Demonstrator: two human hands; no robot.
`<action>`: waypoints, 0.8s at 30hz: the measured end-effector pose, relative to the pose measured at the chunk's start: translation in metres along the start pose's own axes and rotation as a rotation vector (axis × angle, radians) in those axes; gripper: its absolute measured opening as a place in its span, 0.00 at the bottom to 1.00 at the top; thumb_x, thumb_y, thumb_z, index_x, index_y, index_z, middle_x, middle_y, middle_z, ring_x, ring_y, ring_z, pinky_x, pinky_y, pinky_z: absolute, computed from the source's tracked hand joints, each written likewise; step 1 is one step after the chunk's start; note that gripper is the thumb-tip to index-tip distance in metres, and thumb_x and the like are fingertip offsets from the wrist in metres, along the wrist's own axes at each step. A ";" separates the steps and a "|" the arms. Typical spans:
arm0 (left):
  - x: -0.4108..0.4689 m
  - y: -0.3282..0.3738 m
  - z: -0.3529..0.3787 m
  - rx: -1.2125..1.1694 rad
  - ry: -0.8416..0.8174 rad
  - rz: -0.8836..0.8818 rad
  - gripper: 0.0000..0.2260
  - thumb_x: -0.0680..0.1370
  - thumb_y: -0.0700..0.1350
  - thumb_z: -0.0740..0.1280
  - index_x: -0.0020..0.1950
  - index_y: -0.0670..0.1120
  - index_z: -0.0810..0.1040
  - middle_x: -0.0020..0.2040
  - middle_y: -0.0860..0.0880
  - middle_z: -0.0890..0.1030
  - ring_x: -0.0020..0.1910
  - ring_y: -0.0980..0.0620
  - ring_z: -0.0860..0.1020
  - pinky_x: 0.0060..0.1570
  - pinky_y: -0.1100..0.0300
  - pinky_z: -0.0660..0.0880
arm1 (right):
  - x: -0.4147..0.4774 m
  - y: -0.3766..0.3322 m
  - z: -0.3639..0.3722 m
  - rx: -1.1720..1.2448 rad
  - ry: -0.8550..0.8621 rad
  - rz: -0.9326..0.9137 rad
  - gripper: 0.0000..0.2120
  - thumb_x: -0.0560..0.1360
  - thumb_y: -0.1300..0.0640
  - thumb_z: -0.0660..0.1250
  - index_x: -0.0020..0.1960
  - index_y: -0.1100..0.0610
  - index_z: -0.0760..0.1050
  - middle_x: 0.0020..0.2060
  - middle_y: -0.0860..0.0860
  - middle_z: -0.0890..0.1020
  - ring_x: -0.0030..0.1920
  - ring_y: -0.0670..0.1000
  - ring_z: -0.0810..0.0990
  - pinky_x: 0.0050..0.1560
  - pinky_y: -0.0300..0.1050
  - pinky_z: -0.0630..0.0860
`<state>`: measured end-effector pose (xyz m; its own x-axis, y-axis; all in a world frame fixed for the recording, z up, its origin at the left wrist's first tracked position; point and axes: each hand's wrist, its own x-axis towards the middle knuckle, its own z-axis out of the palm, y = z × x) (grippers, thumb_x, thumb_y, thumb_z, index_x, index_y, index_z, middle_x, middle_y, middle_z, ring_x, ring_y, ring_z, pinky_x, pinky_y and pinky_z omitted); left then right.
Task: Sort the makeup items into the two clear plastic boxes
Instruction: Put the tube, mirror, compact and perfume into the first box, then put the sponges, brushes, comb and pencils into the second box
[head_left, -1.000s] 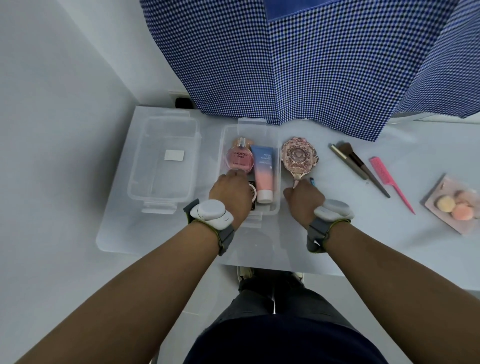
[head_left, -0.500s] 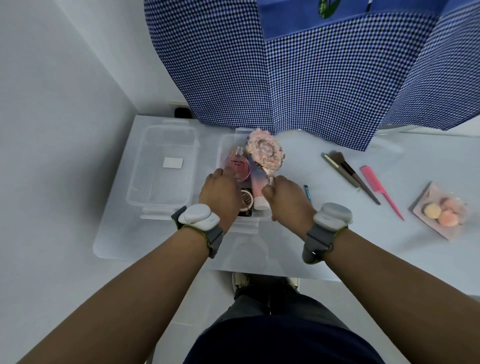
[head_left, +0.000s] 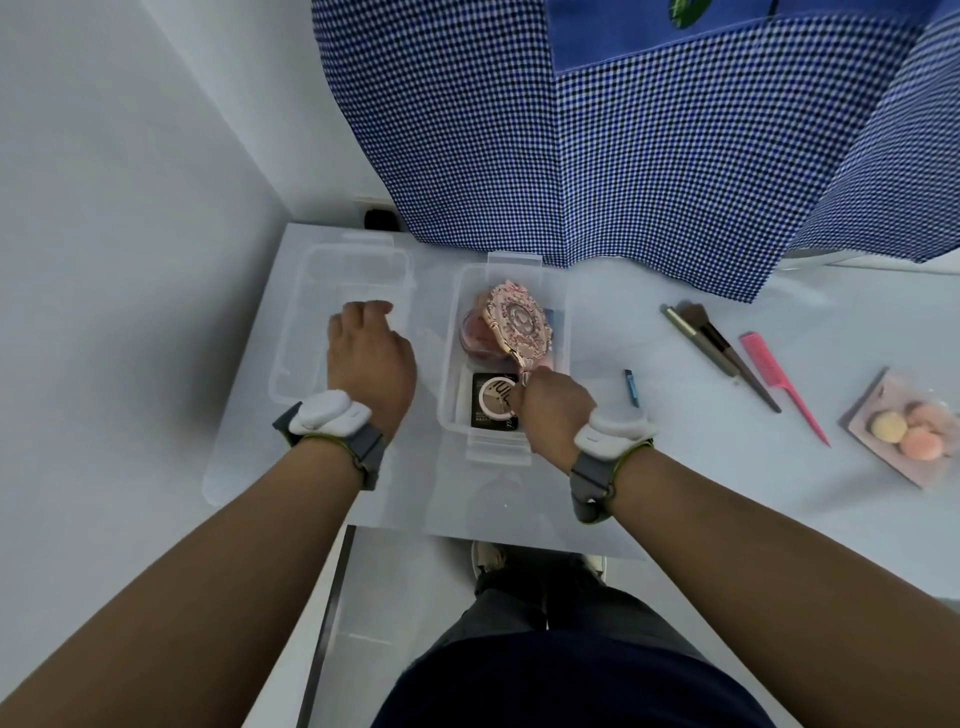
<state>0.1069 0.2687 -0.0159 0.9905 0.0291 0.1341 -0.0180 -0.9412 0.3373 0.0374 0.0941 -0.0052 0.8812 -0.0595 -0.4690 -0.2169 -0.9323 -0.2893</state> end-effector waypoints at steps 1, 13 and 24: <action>0.004 -0.007 0.000 0.028 0.021 -0.013 0.18 0.75 0.38 0.62 0.65 0.40 0.75 0.62 0.39 0.76 0.62 0.39 0.72 0.61 0.51 0.69 | 0.000 0.001 0.000 0.004 0.002 -0.001 0.17 0.80 0.63 0.56 0.32 0.57 0.61 0.54 0.62 0.80 0.54 0.60 0.80 0.44 0.45 0.70; 0.041 -0.070 0.001 0.078 -0.179 -0.471 0.21 0.81 0.39 0.59 0.73 0.36 0.63 0.69 0.34 0.71 0.68 0.35 0.71 0.67 0.45 0.66 | 0.007 0.018 0.009 0.079 0.204 0.060 0.09 0.79 0.52 0.57 0.46 0.58 0.70 0.41 0.57 0.79 0.39 0.59 0.78 0.33 0.40 0.64; 0.051 -0.070 -0.020 0.218 -0.300 -0.345 0.16 0.79 0.40 0.58 0.65 0.36 0.71 0.60 0.34 0.78 0.58 0.34 0.77 0.53 0.47 0.73 | 0.008 0.037 0.003 0.225 0.489 0.195 0.12 0.74 0.49 0.57 0.36 0.54 0.70 0.29 0.48 0.70 0.32 0.54 0.68 0.29 0.39 0.57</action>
<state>0.1558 0.3432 -0.0140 0.9298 0.2832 -0.2351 0.3145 -0.9431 0.1078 0.0350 0.0603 -0.0219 0.8963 -0.4305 -0.1067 -0.4317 -0.7919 -0.4318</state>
